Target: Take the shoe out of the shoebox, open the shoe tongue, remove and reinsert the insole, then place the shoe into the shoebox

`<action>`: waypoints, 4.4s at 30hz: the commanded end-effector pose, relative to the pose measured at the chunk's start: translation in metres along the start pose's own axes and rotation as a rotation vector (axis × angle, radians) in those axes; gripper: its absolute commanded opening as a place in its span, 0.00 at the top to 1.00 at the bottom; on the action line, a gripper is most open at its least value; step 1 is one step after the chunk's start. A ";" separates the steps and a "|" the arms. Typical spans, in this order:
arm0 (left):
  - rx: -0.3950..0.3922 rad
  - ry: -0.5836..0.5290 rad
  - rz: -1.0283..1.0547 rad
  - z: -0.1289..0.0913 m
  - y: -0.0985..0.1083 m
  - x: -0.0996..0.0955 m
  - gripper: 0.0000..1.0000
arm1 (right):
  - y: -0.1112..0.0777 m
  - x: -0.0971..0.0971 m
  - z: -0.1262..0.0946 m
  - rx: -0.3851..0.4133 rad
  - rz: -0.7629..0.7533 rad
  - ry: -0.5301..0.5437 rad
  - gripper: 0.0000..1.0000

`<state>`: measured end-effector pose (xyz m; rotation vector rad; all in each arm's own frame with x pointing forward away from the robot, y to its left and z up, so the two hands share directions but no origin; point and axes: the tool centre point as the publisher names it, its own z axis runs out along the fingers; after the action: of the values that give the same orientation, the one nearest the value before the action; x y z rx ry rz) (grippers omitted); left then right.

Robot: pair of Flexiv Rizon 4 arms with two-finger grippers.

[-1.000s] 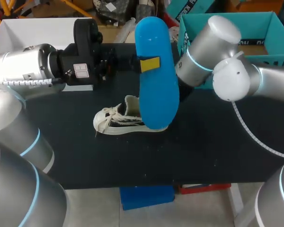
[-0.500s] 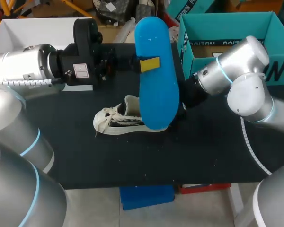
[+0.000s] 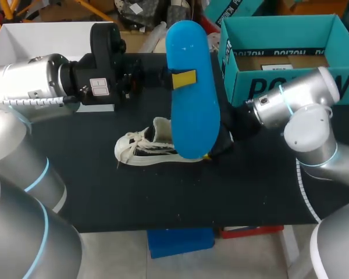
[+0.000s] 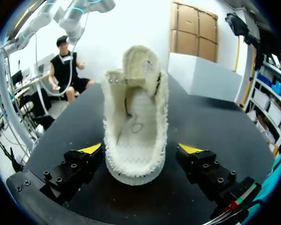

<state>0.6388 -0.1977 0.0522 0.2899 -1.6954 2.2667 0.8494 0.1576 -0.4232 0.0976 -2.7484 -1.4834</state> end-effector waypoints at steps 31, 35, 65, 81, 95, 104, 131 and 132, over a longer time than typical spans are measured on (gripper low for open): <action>0.002 -0.003 0.002 0.001 0.001 0.000 1.00 | 0.054 -0.032 -0.009 0.966 -0.026 0.023 0.00; 0.002 -0.003 0.002 0.001 0.001 0.000 1.00 | 0.064 -0.033 0.001 1.022 -0.023 0.004 0.00; 0.002 -0.003 0.002 0.001 0.001 0.000 1.00 | 0.051 -0.033 0.048 1.037 0.016 -0.011 1.00; 0.002 -0.003 0.002 0.001 0.001 0.000 1.00 | 0.050 -0.033 0.048 1.017 0.016 0.001 1.00; 0.002 -0.003 0.002 0.001 0.001 0.000 1.00 | 0.067 -0.034 0.027 1.094 0.126 -0.135 1.00; 0.002 -0.003 0.002 0.001 0.001 0.000 1.00 | 0.104 -0.027 -0.046 1.112 0.689 -0.474 1.00; 0.002 -0.003 0.002 0.001 0.001 0.000 1.00 | 0.087 -0.019 -0.046 0.890 1.640 -0.985 1.00; 0.002 -0.003 0.002 0.001 0.001 0.000 1.00 | 0.087 -0.019 -0.044 0.890 1.640 -0.986 1.00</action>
<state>0.6389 -0.1975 0.0522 0.2895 -1.6947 2.2669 0.8635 0.1637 -0.3228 -1.8252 -2.6531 0.2464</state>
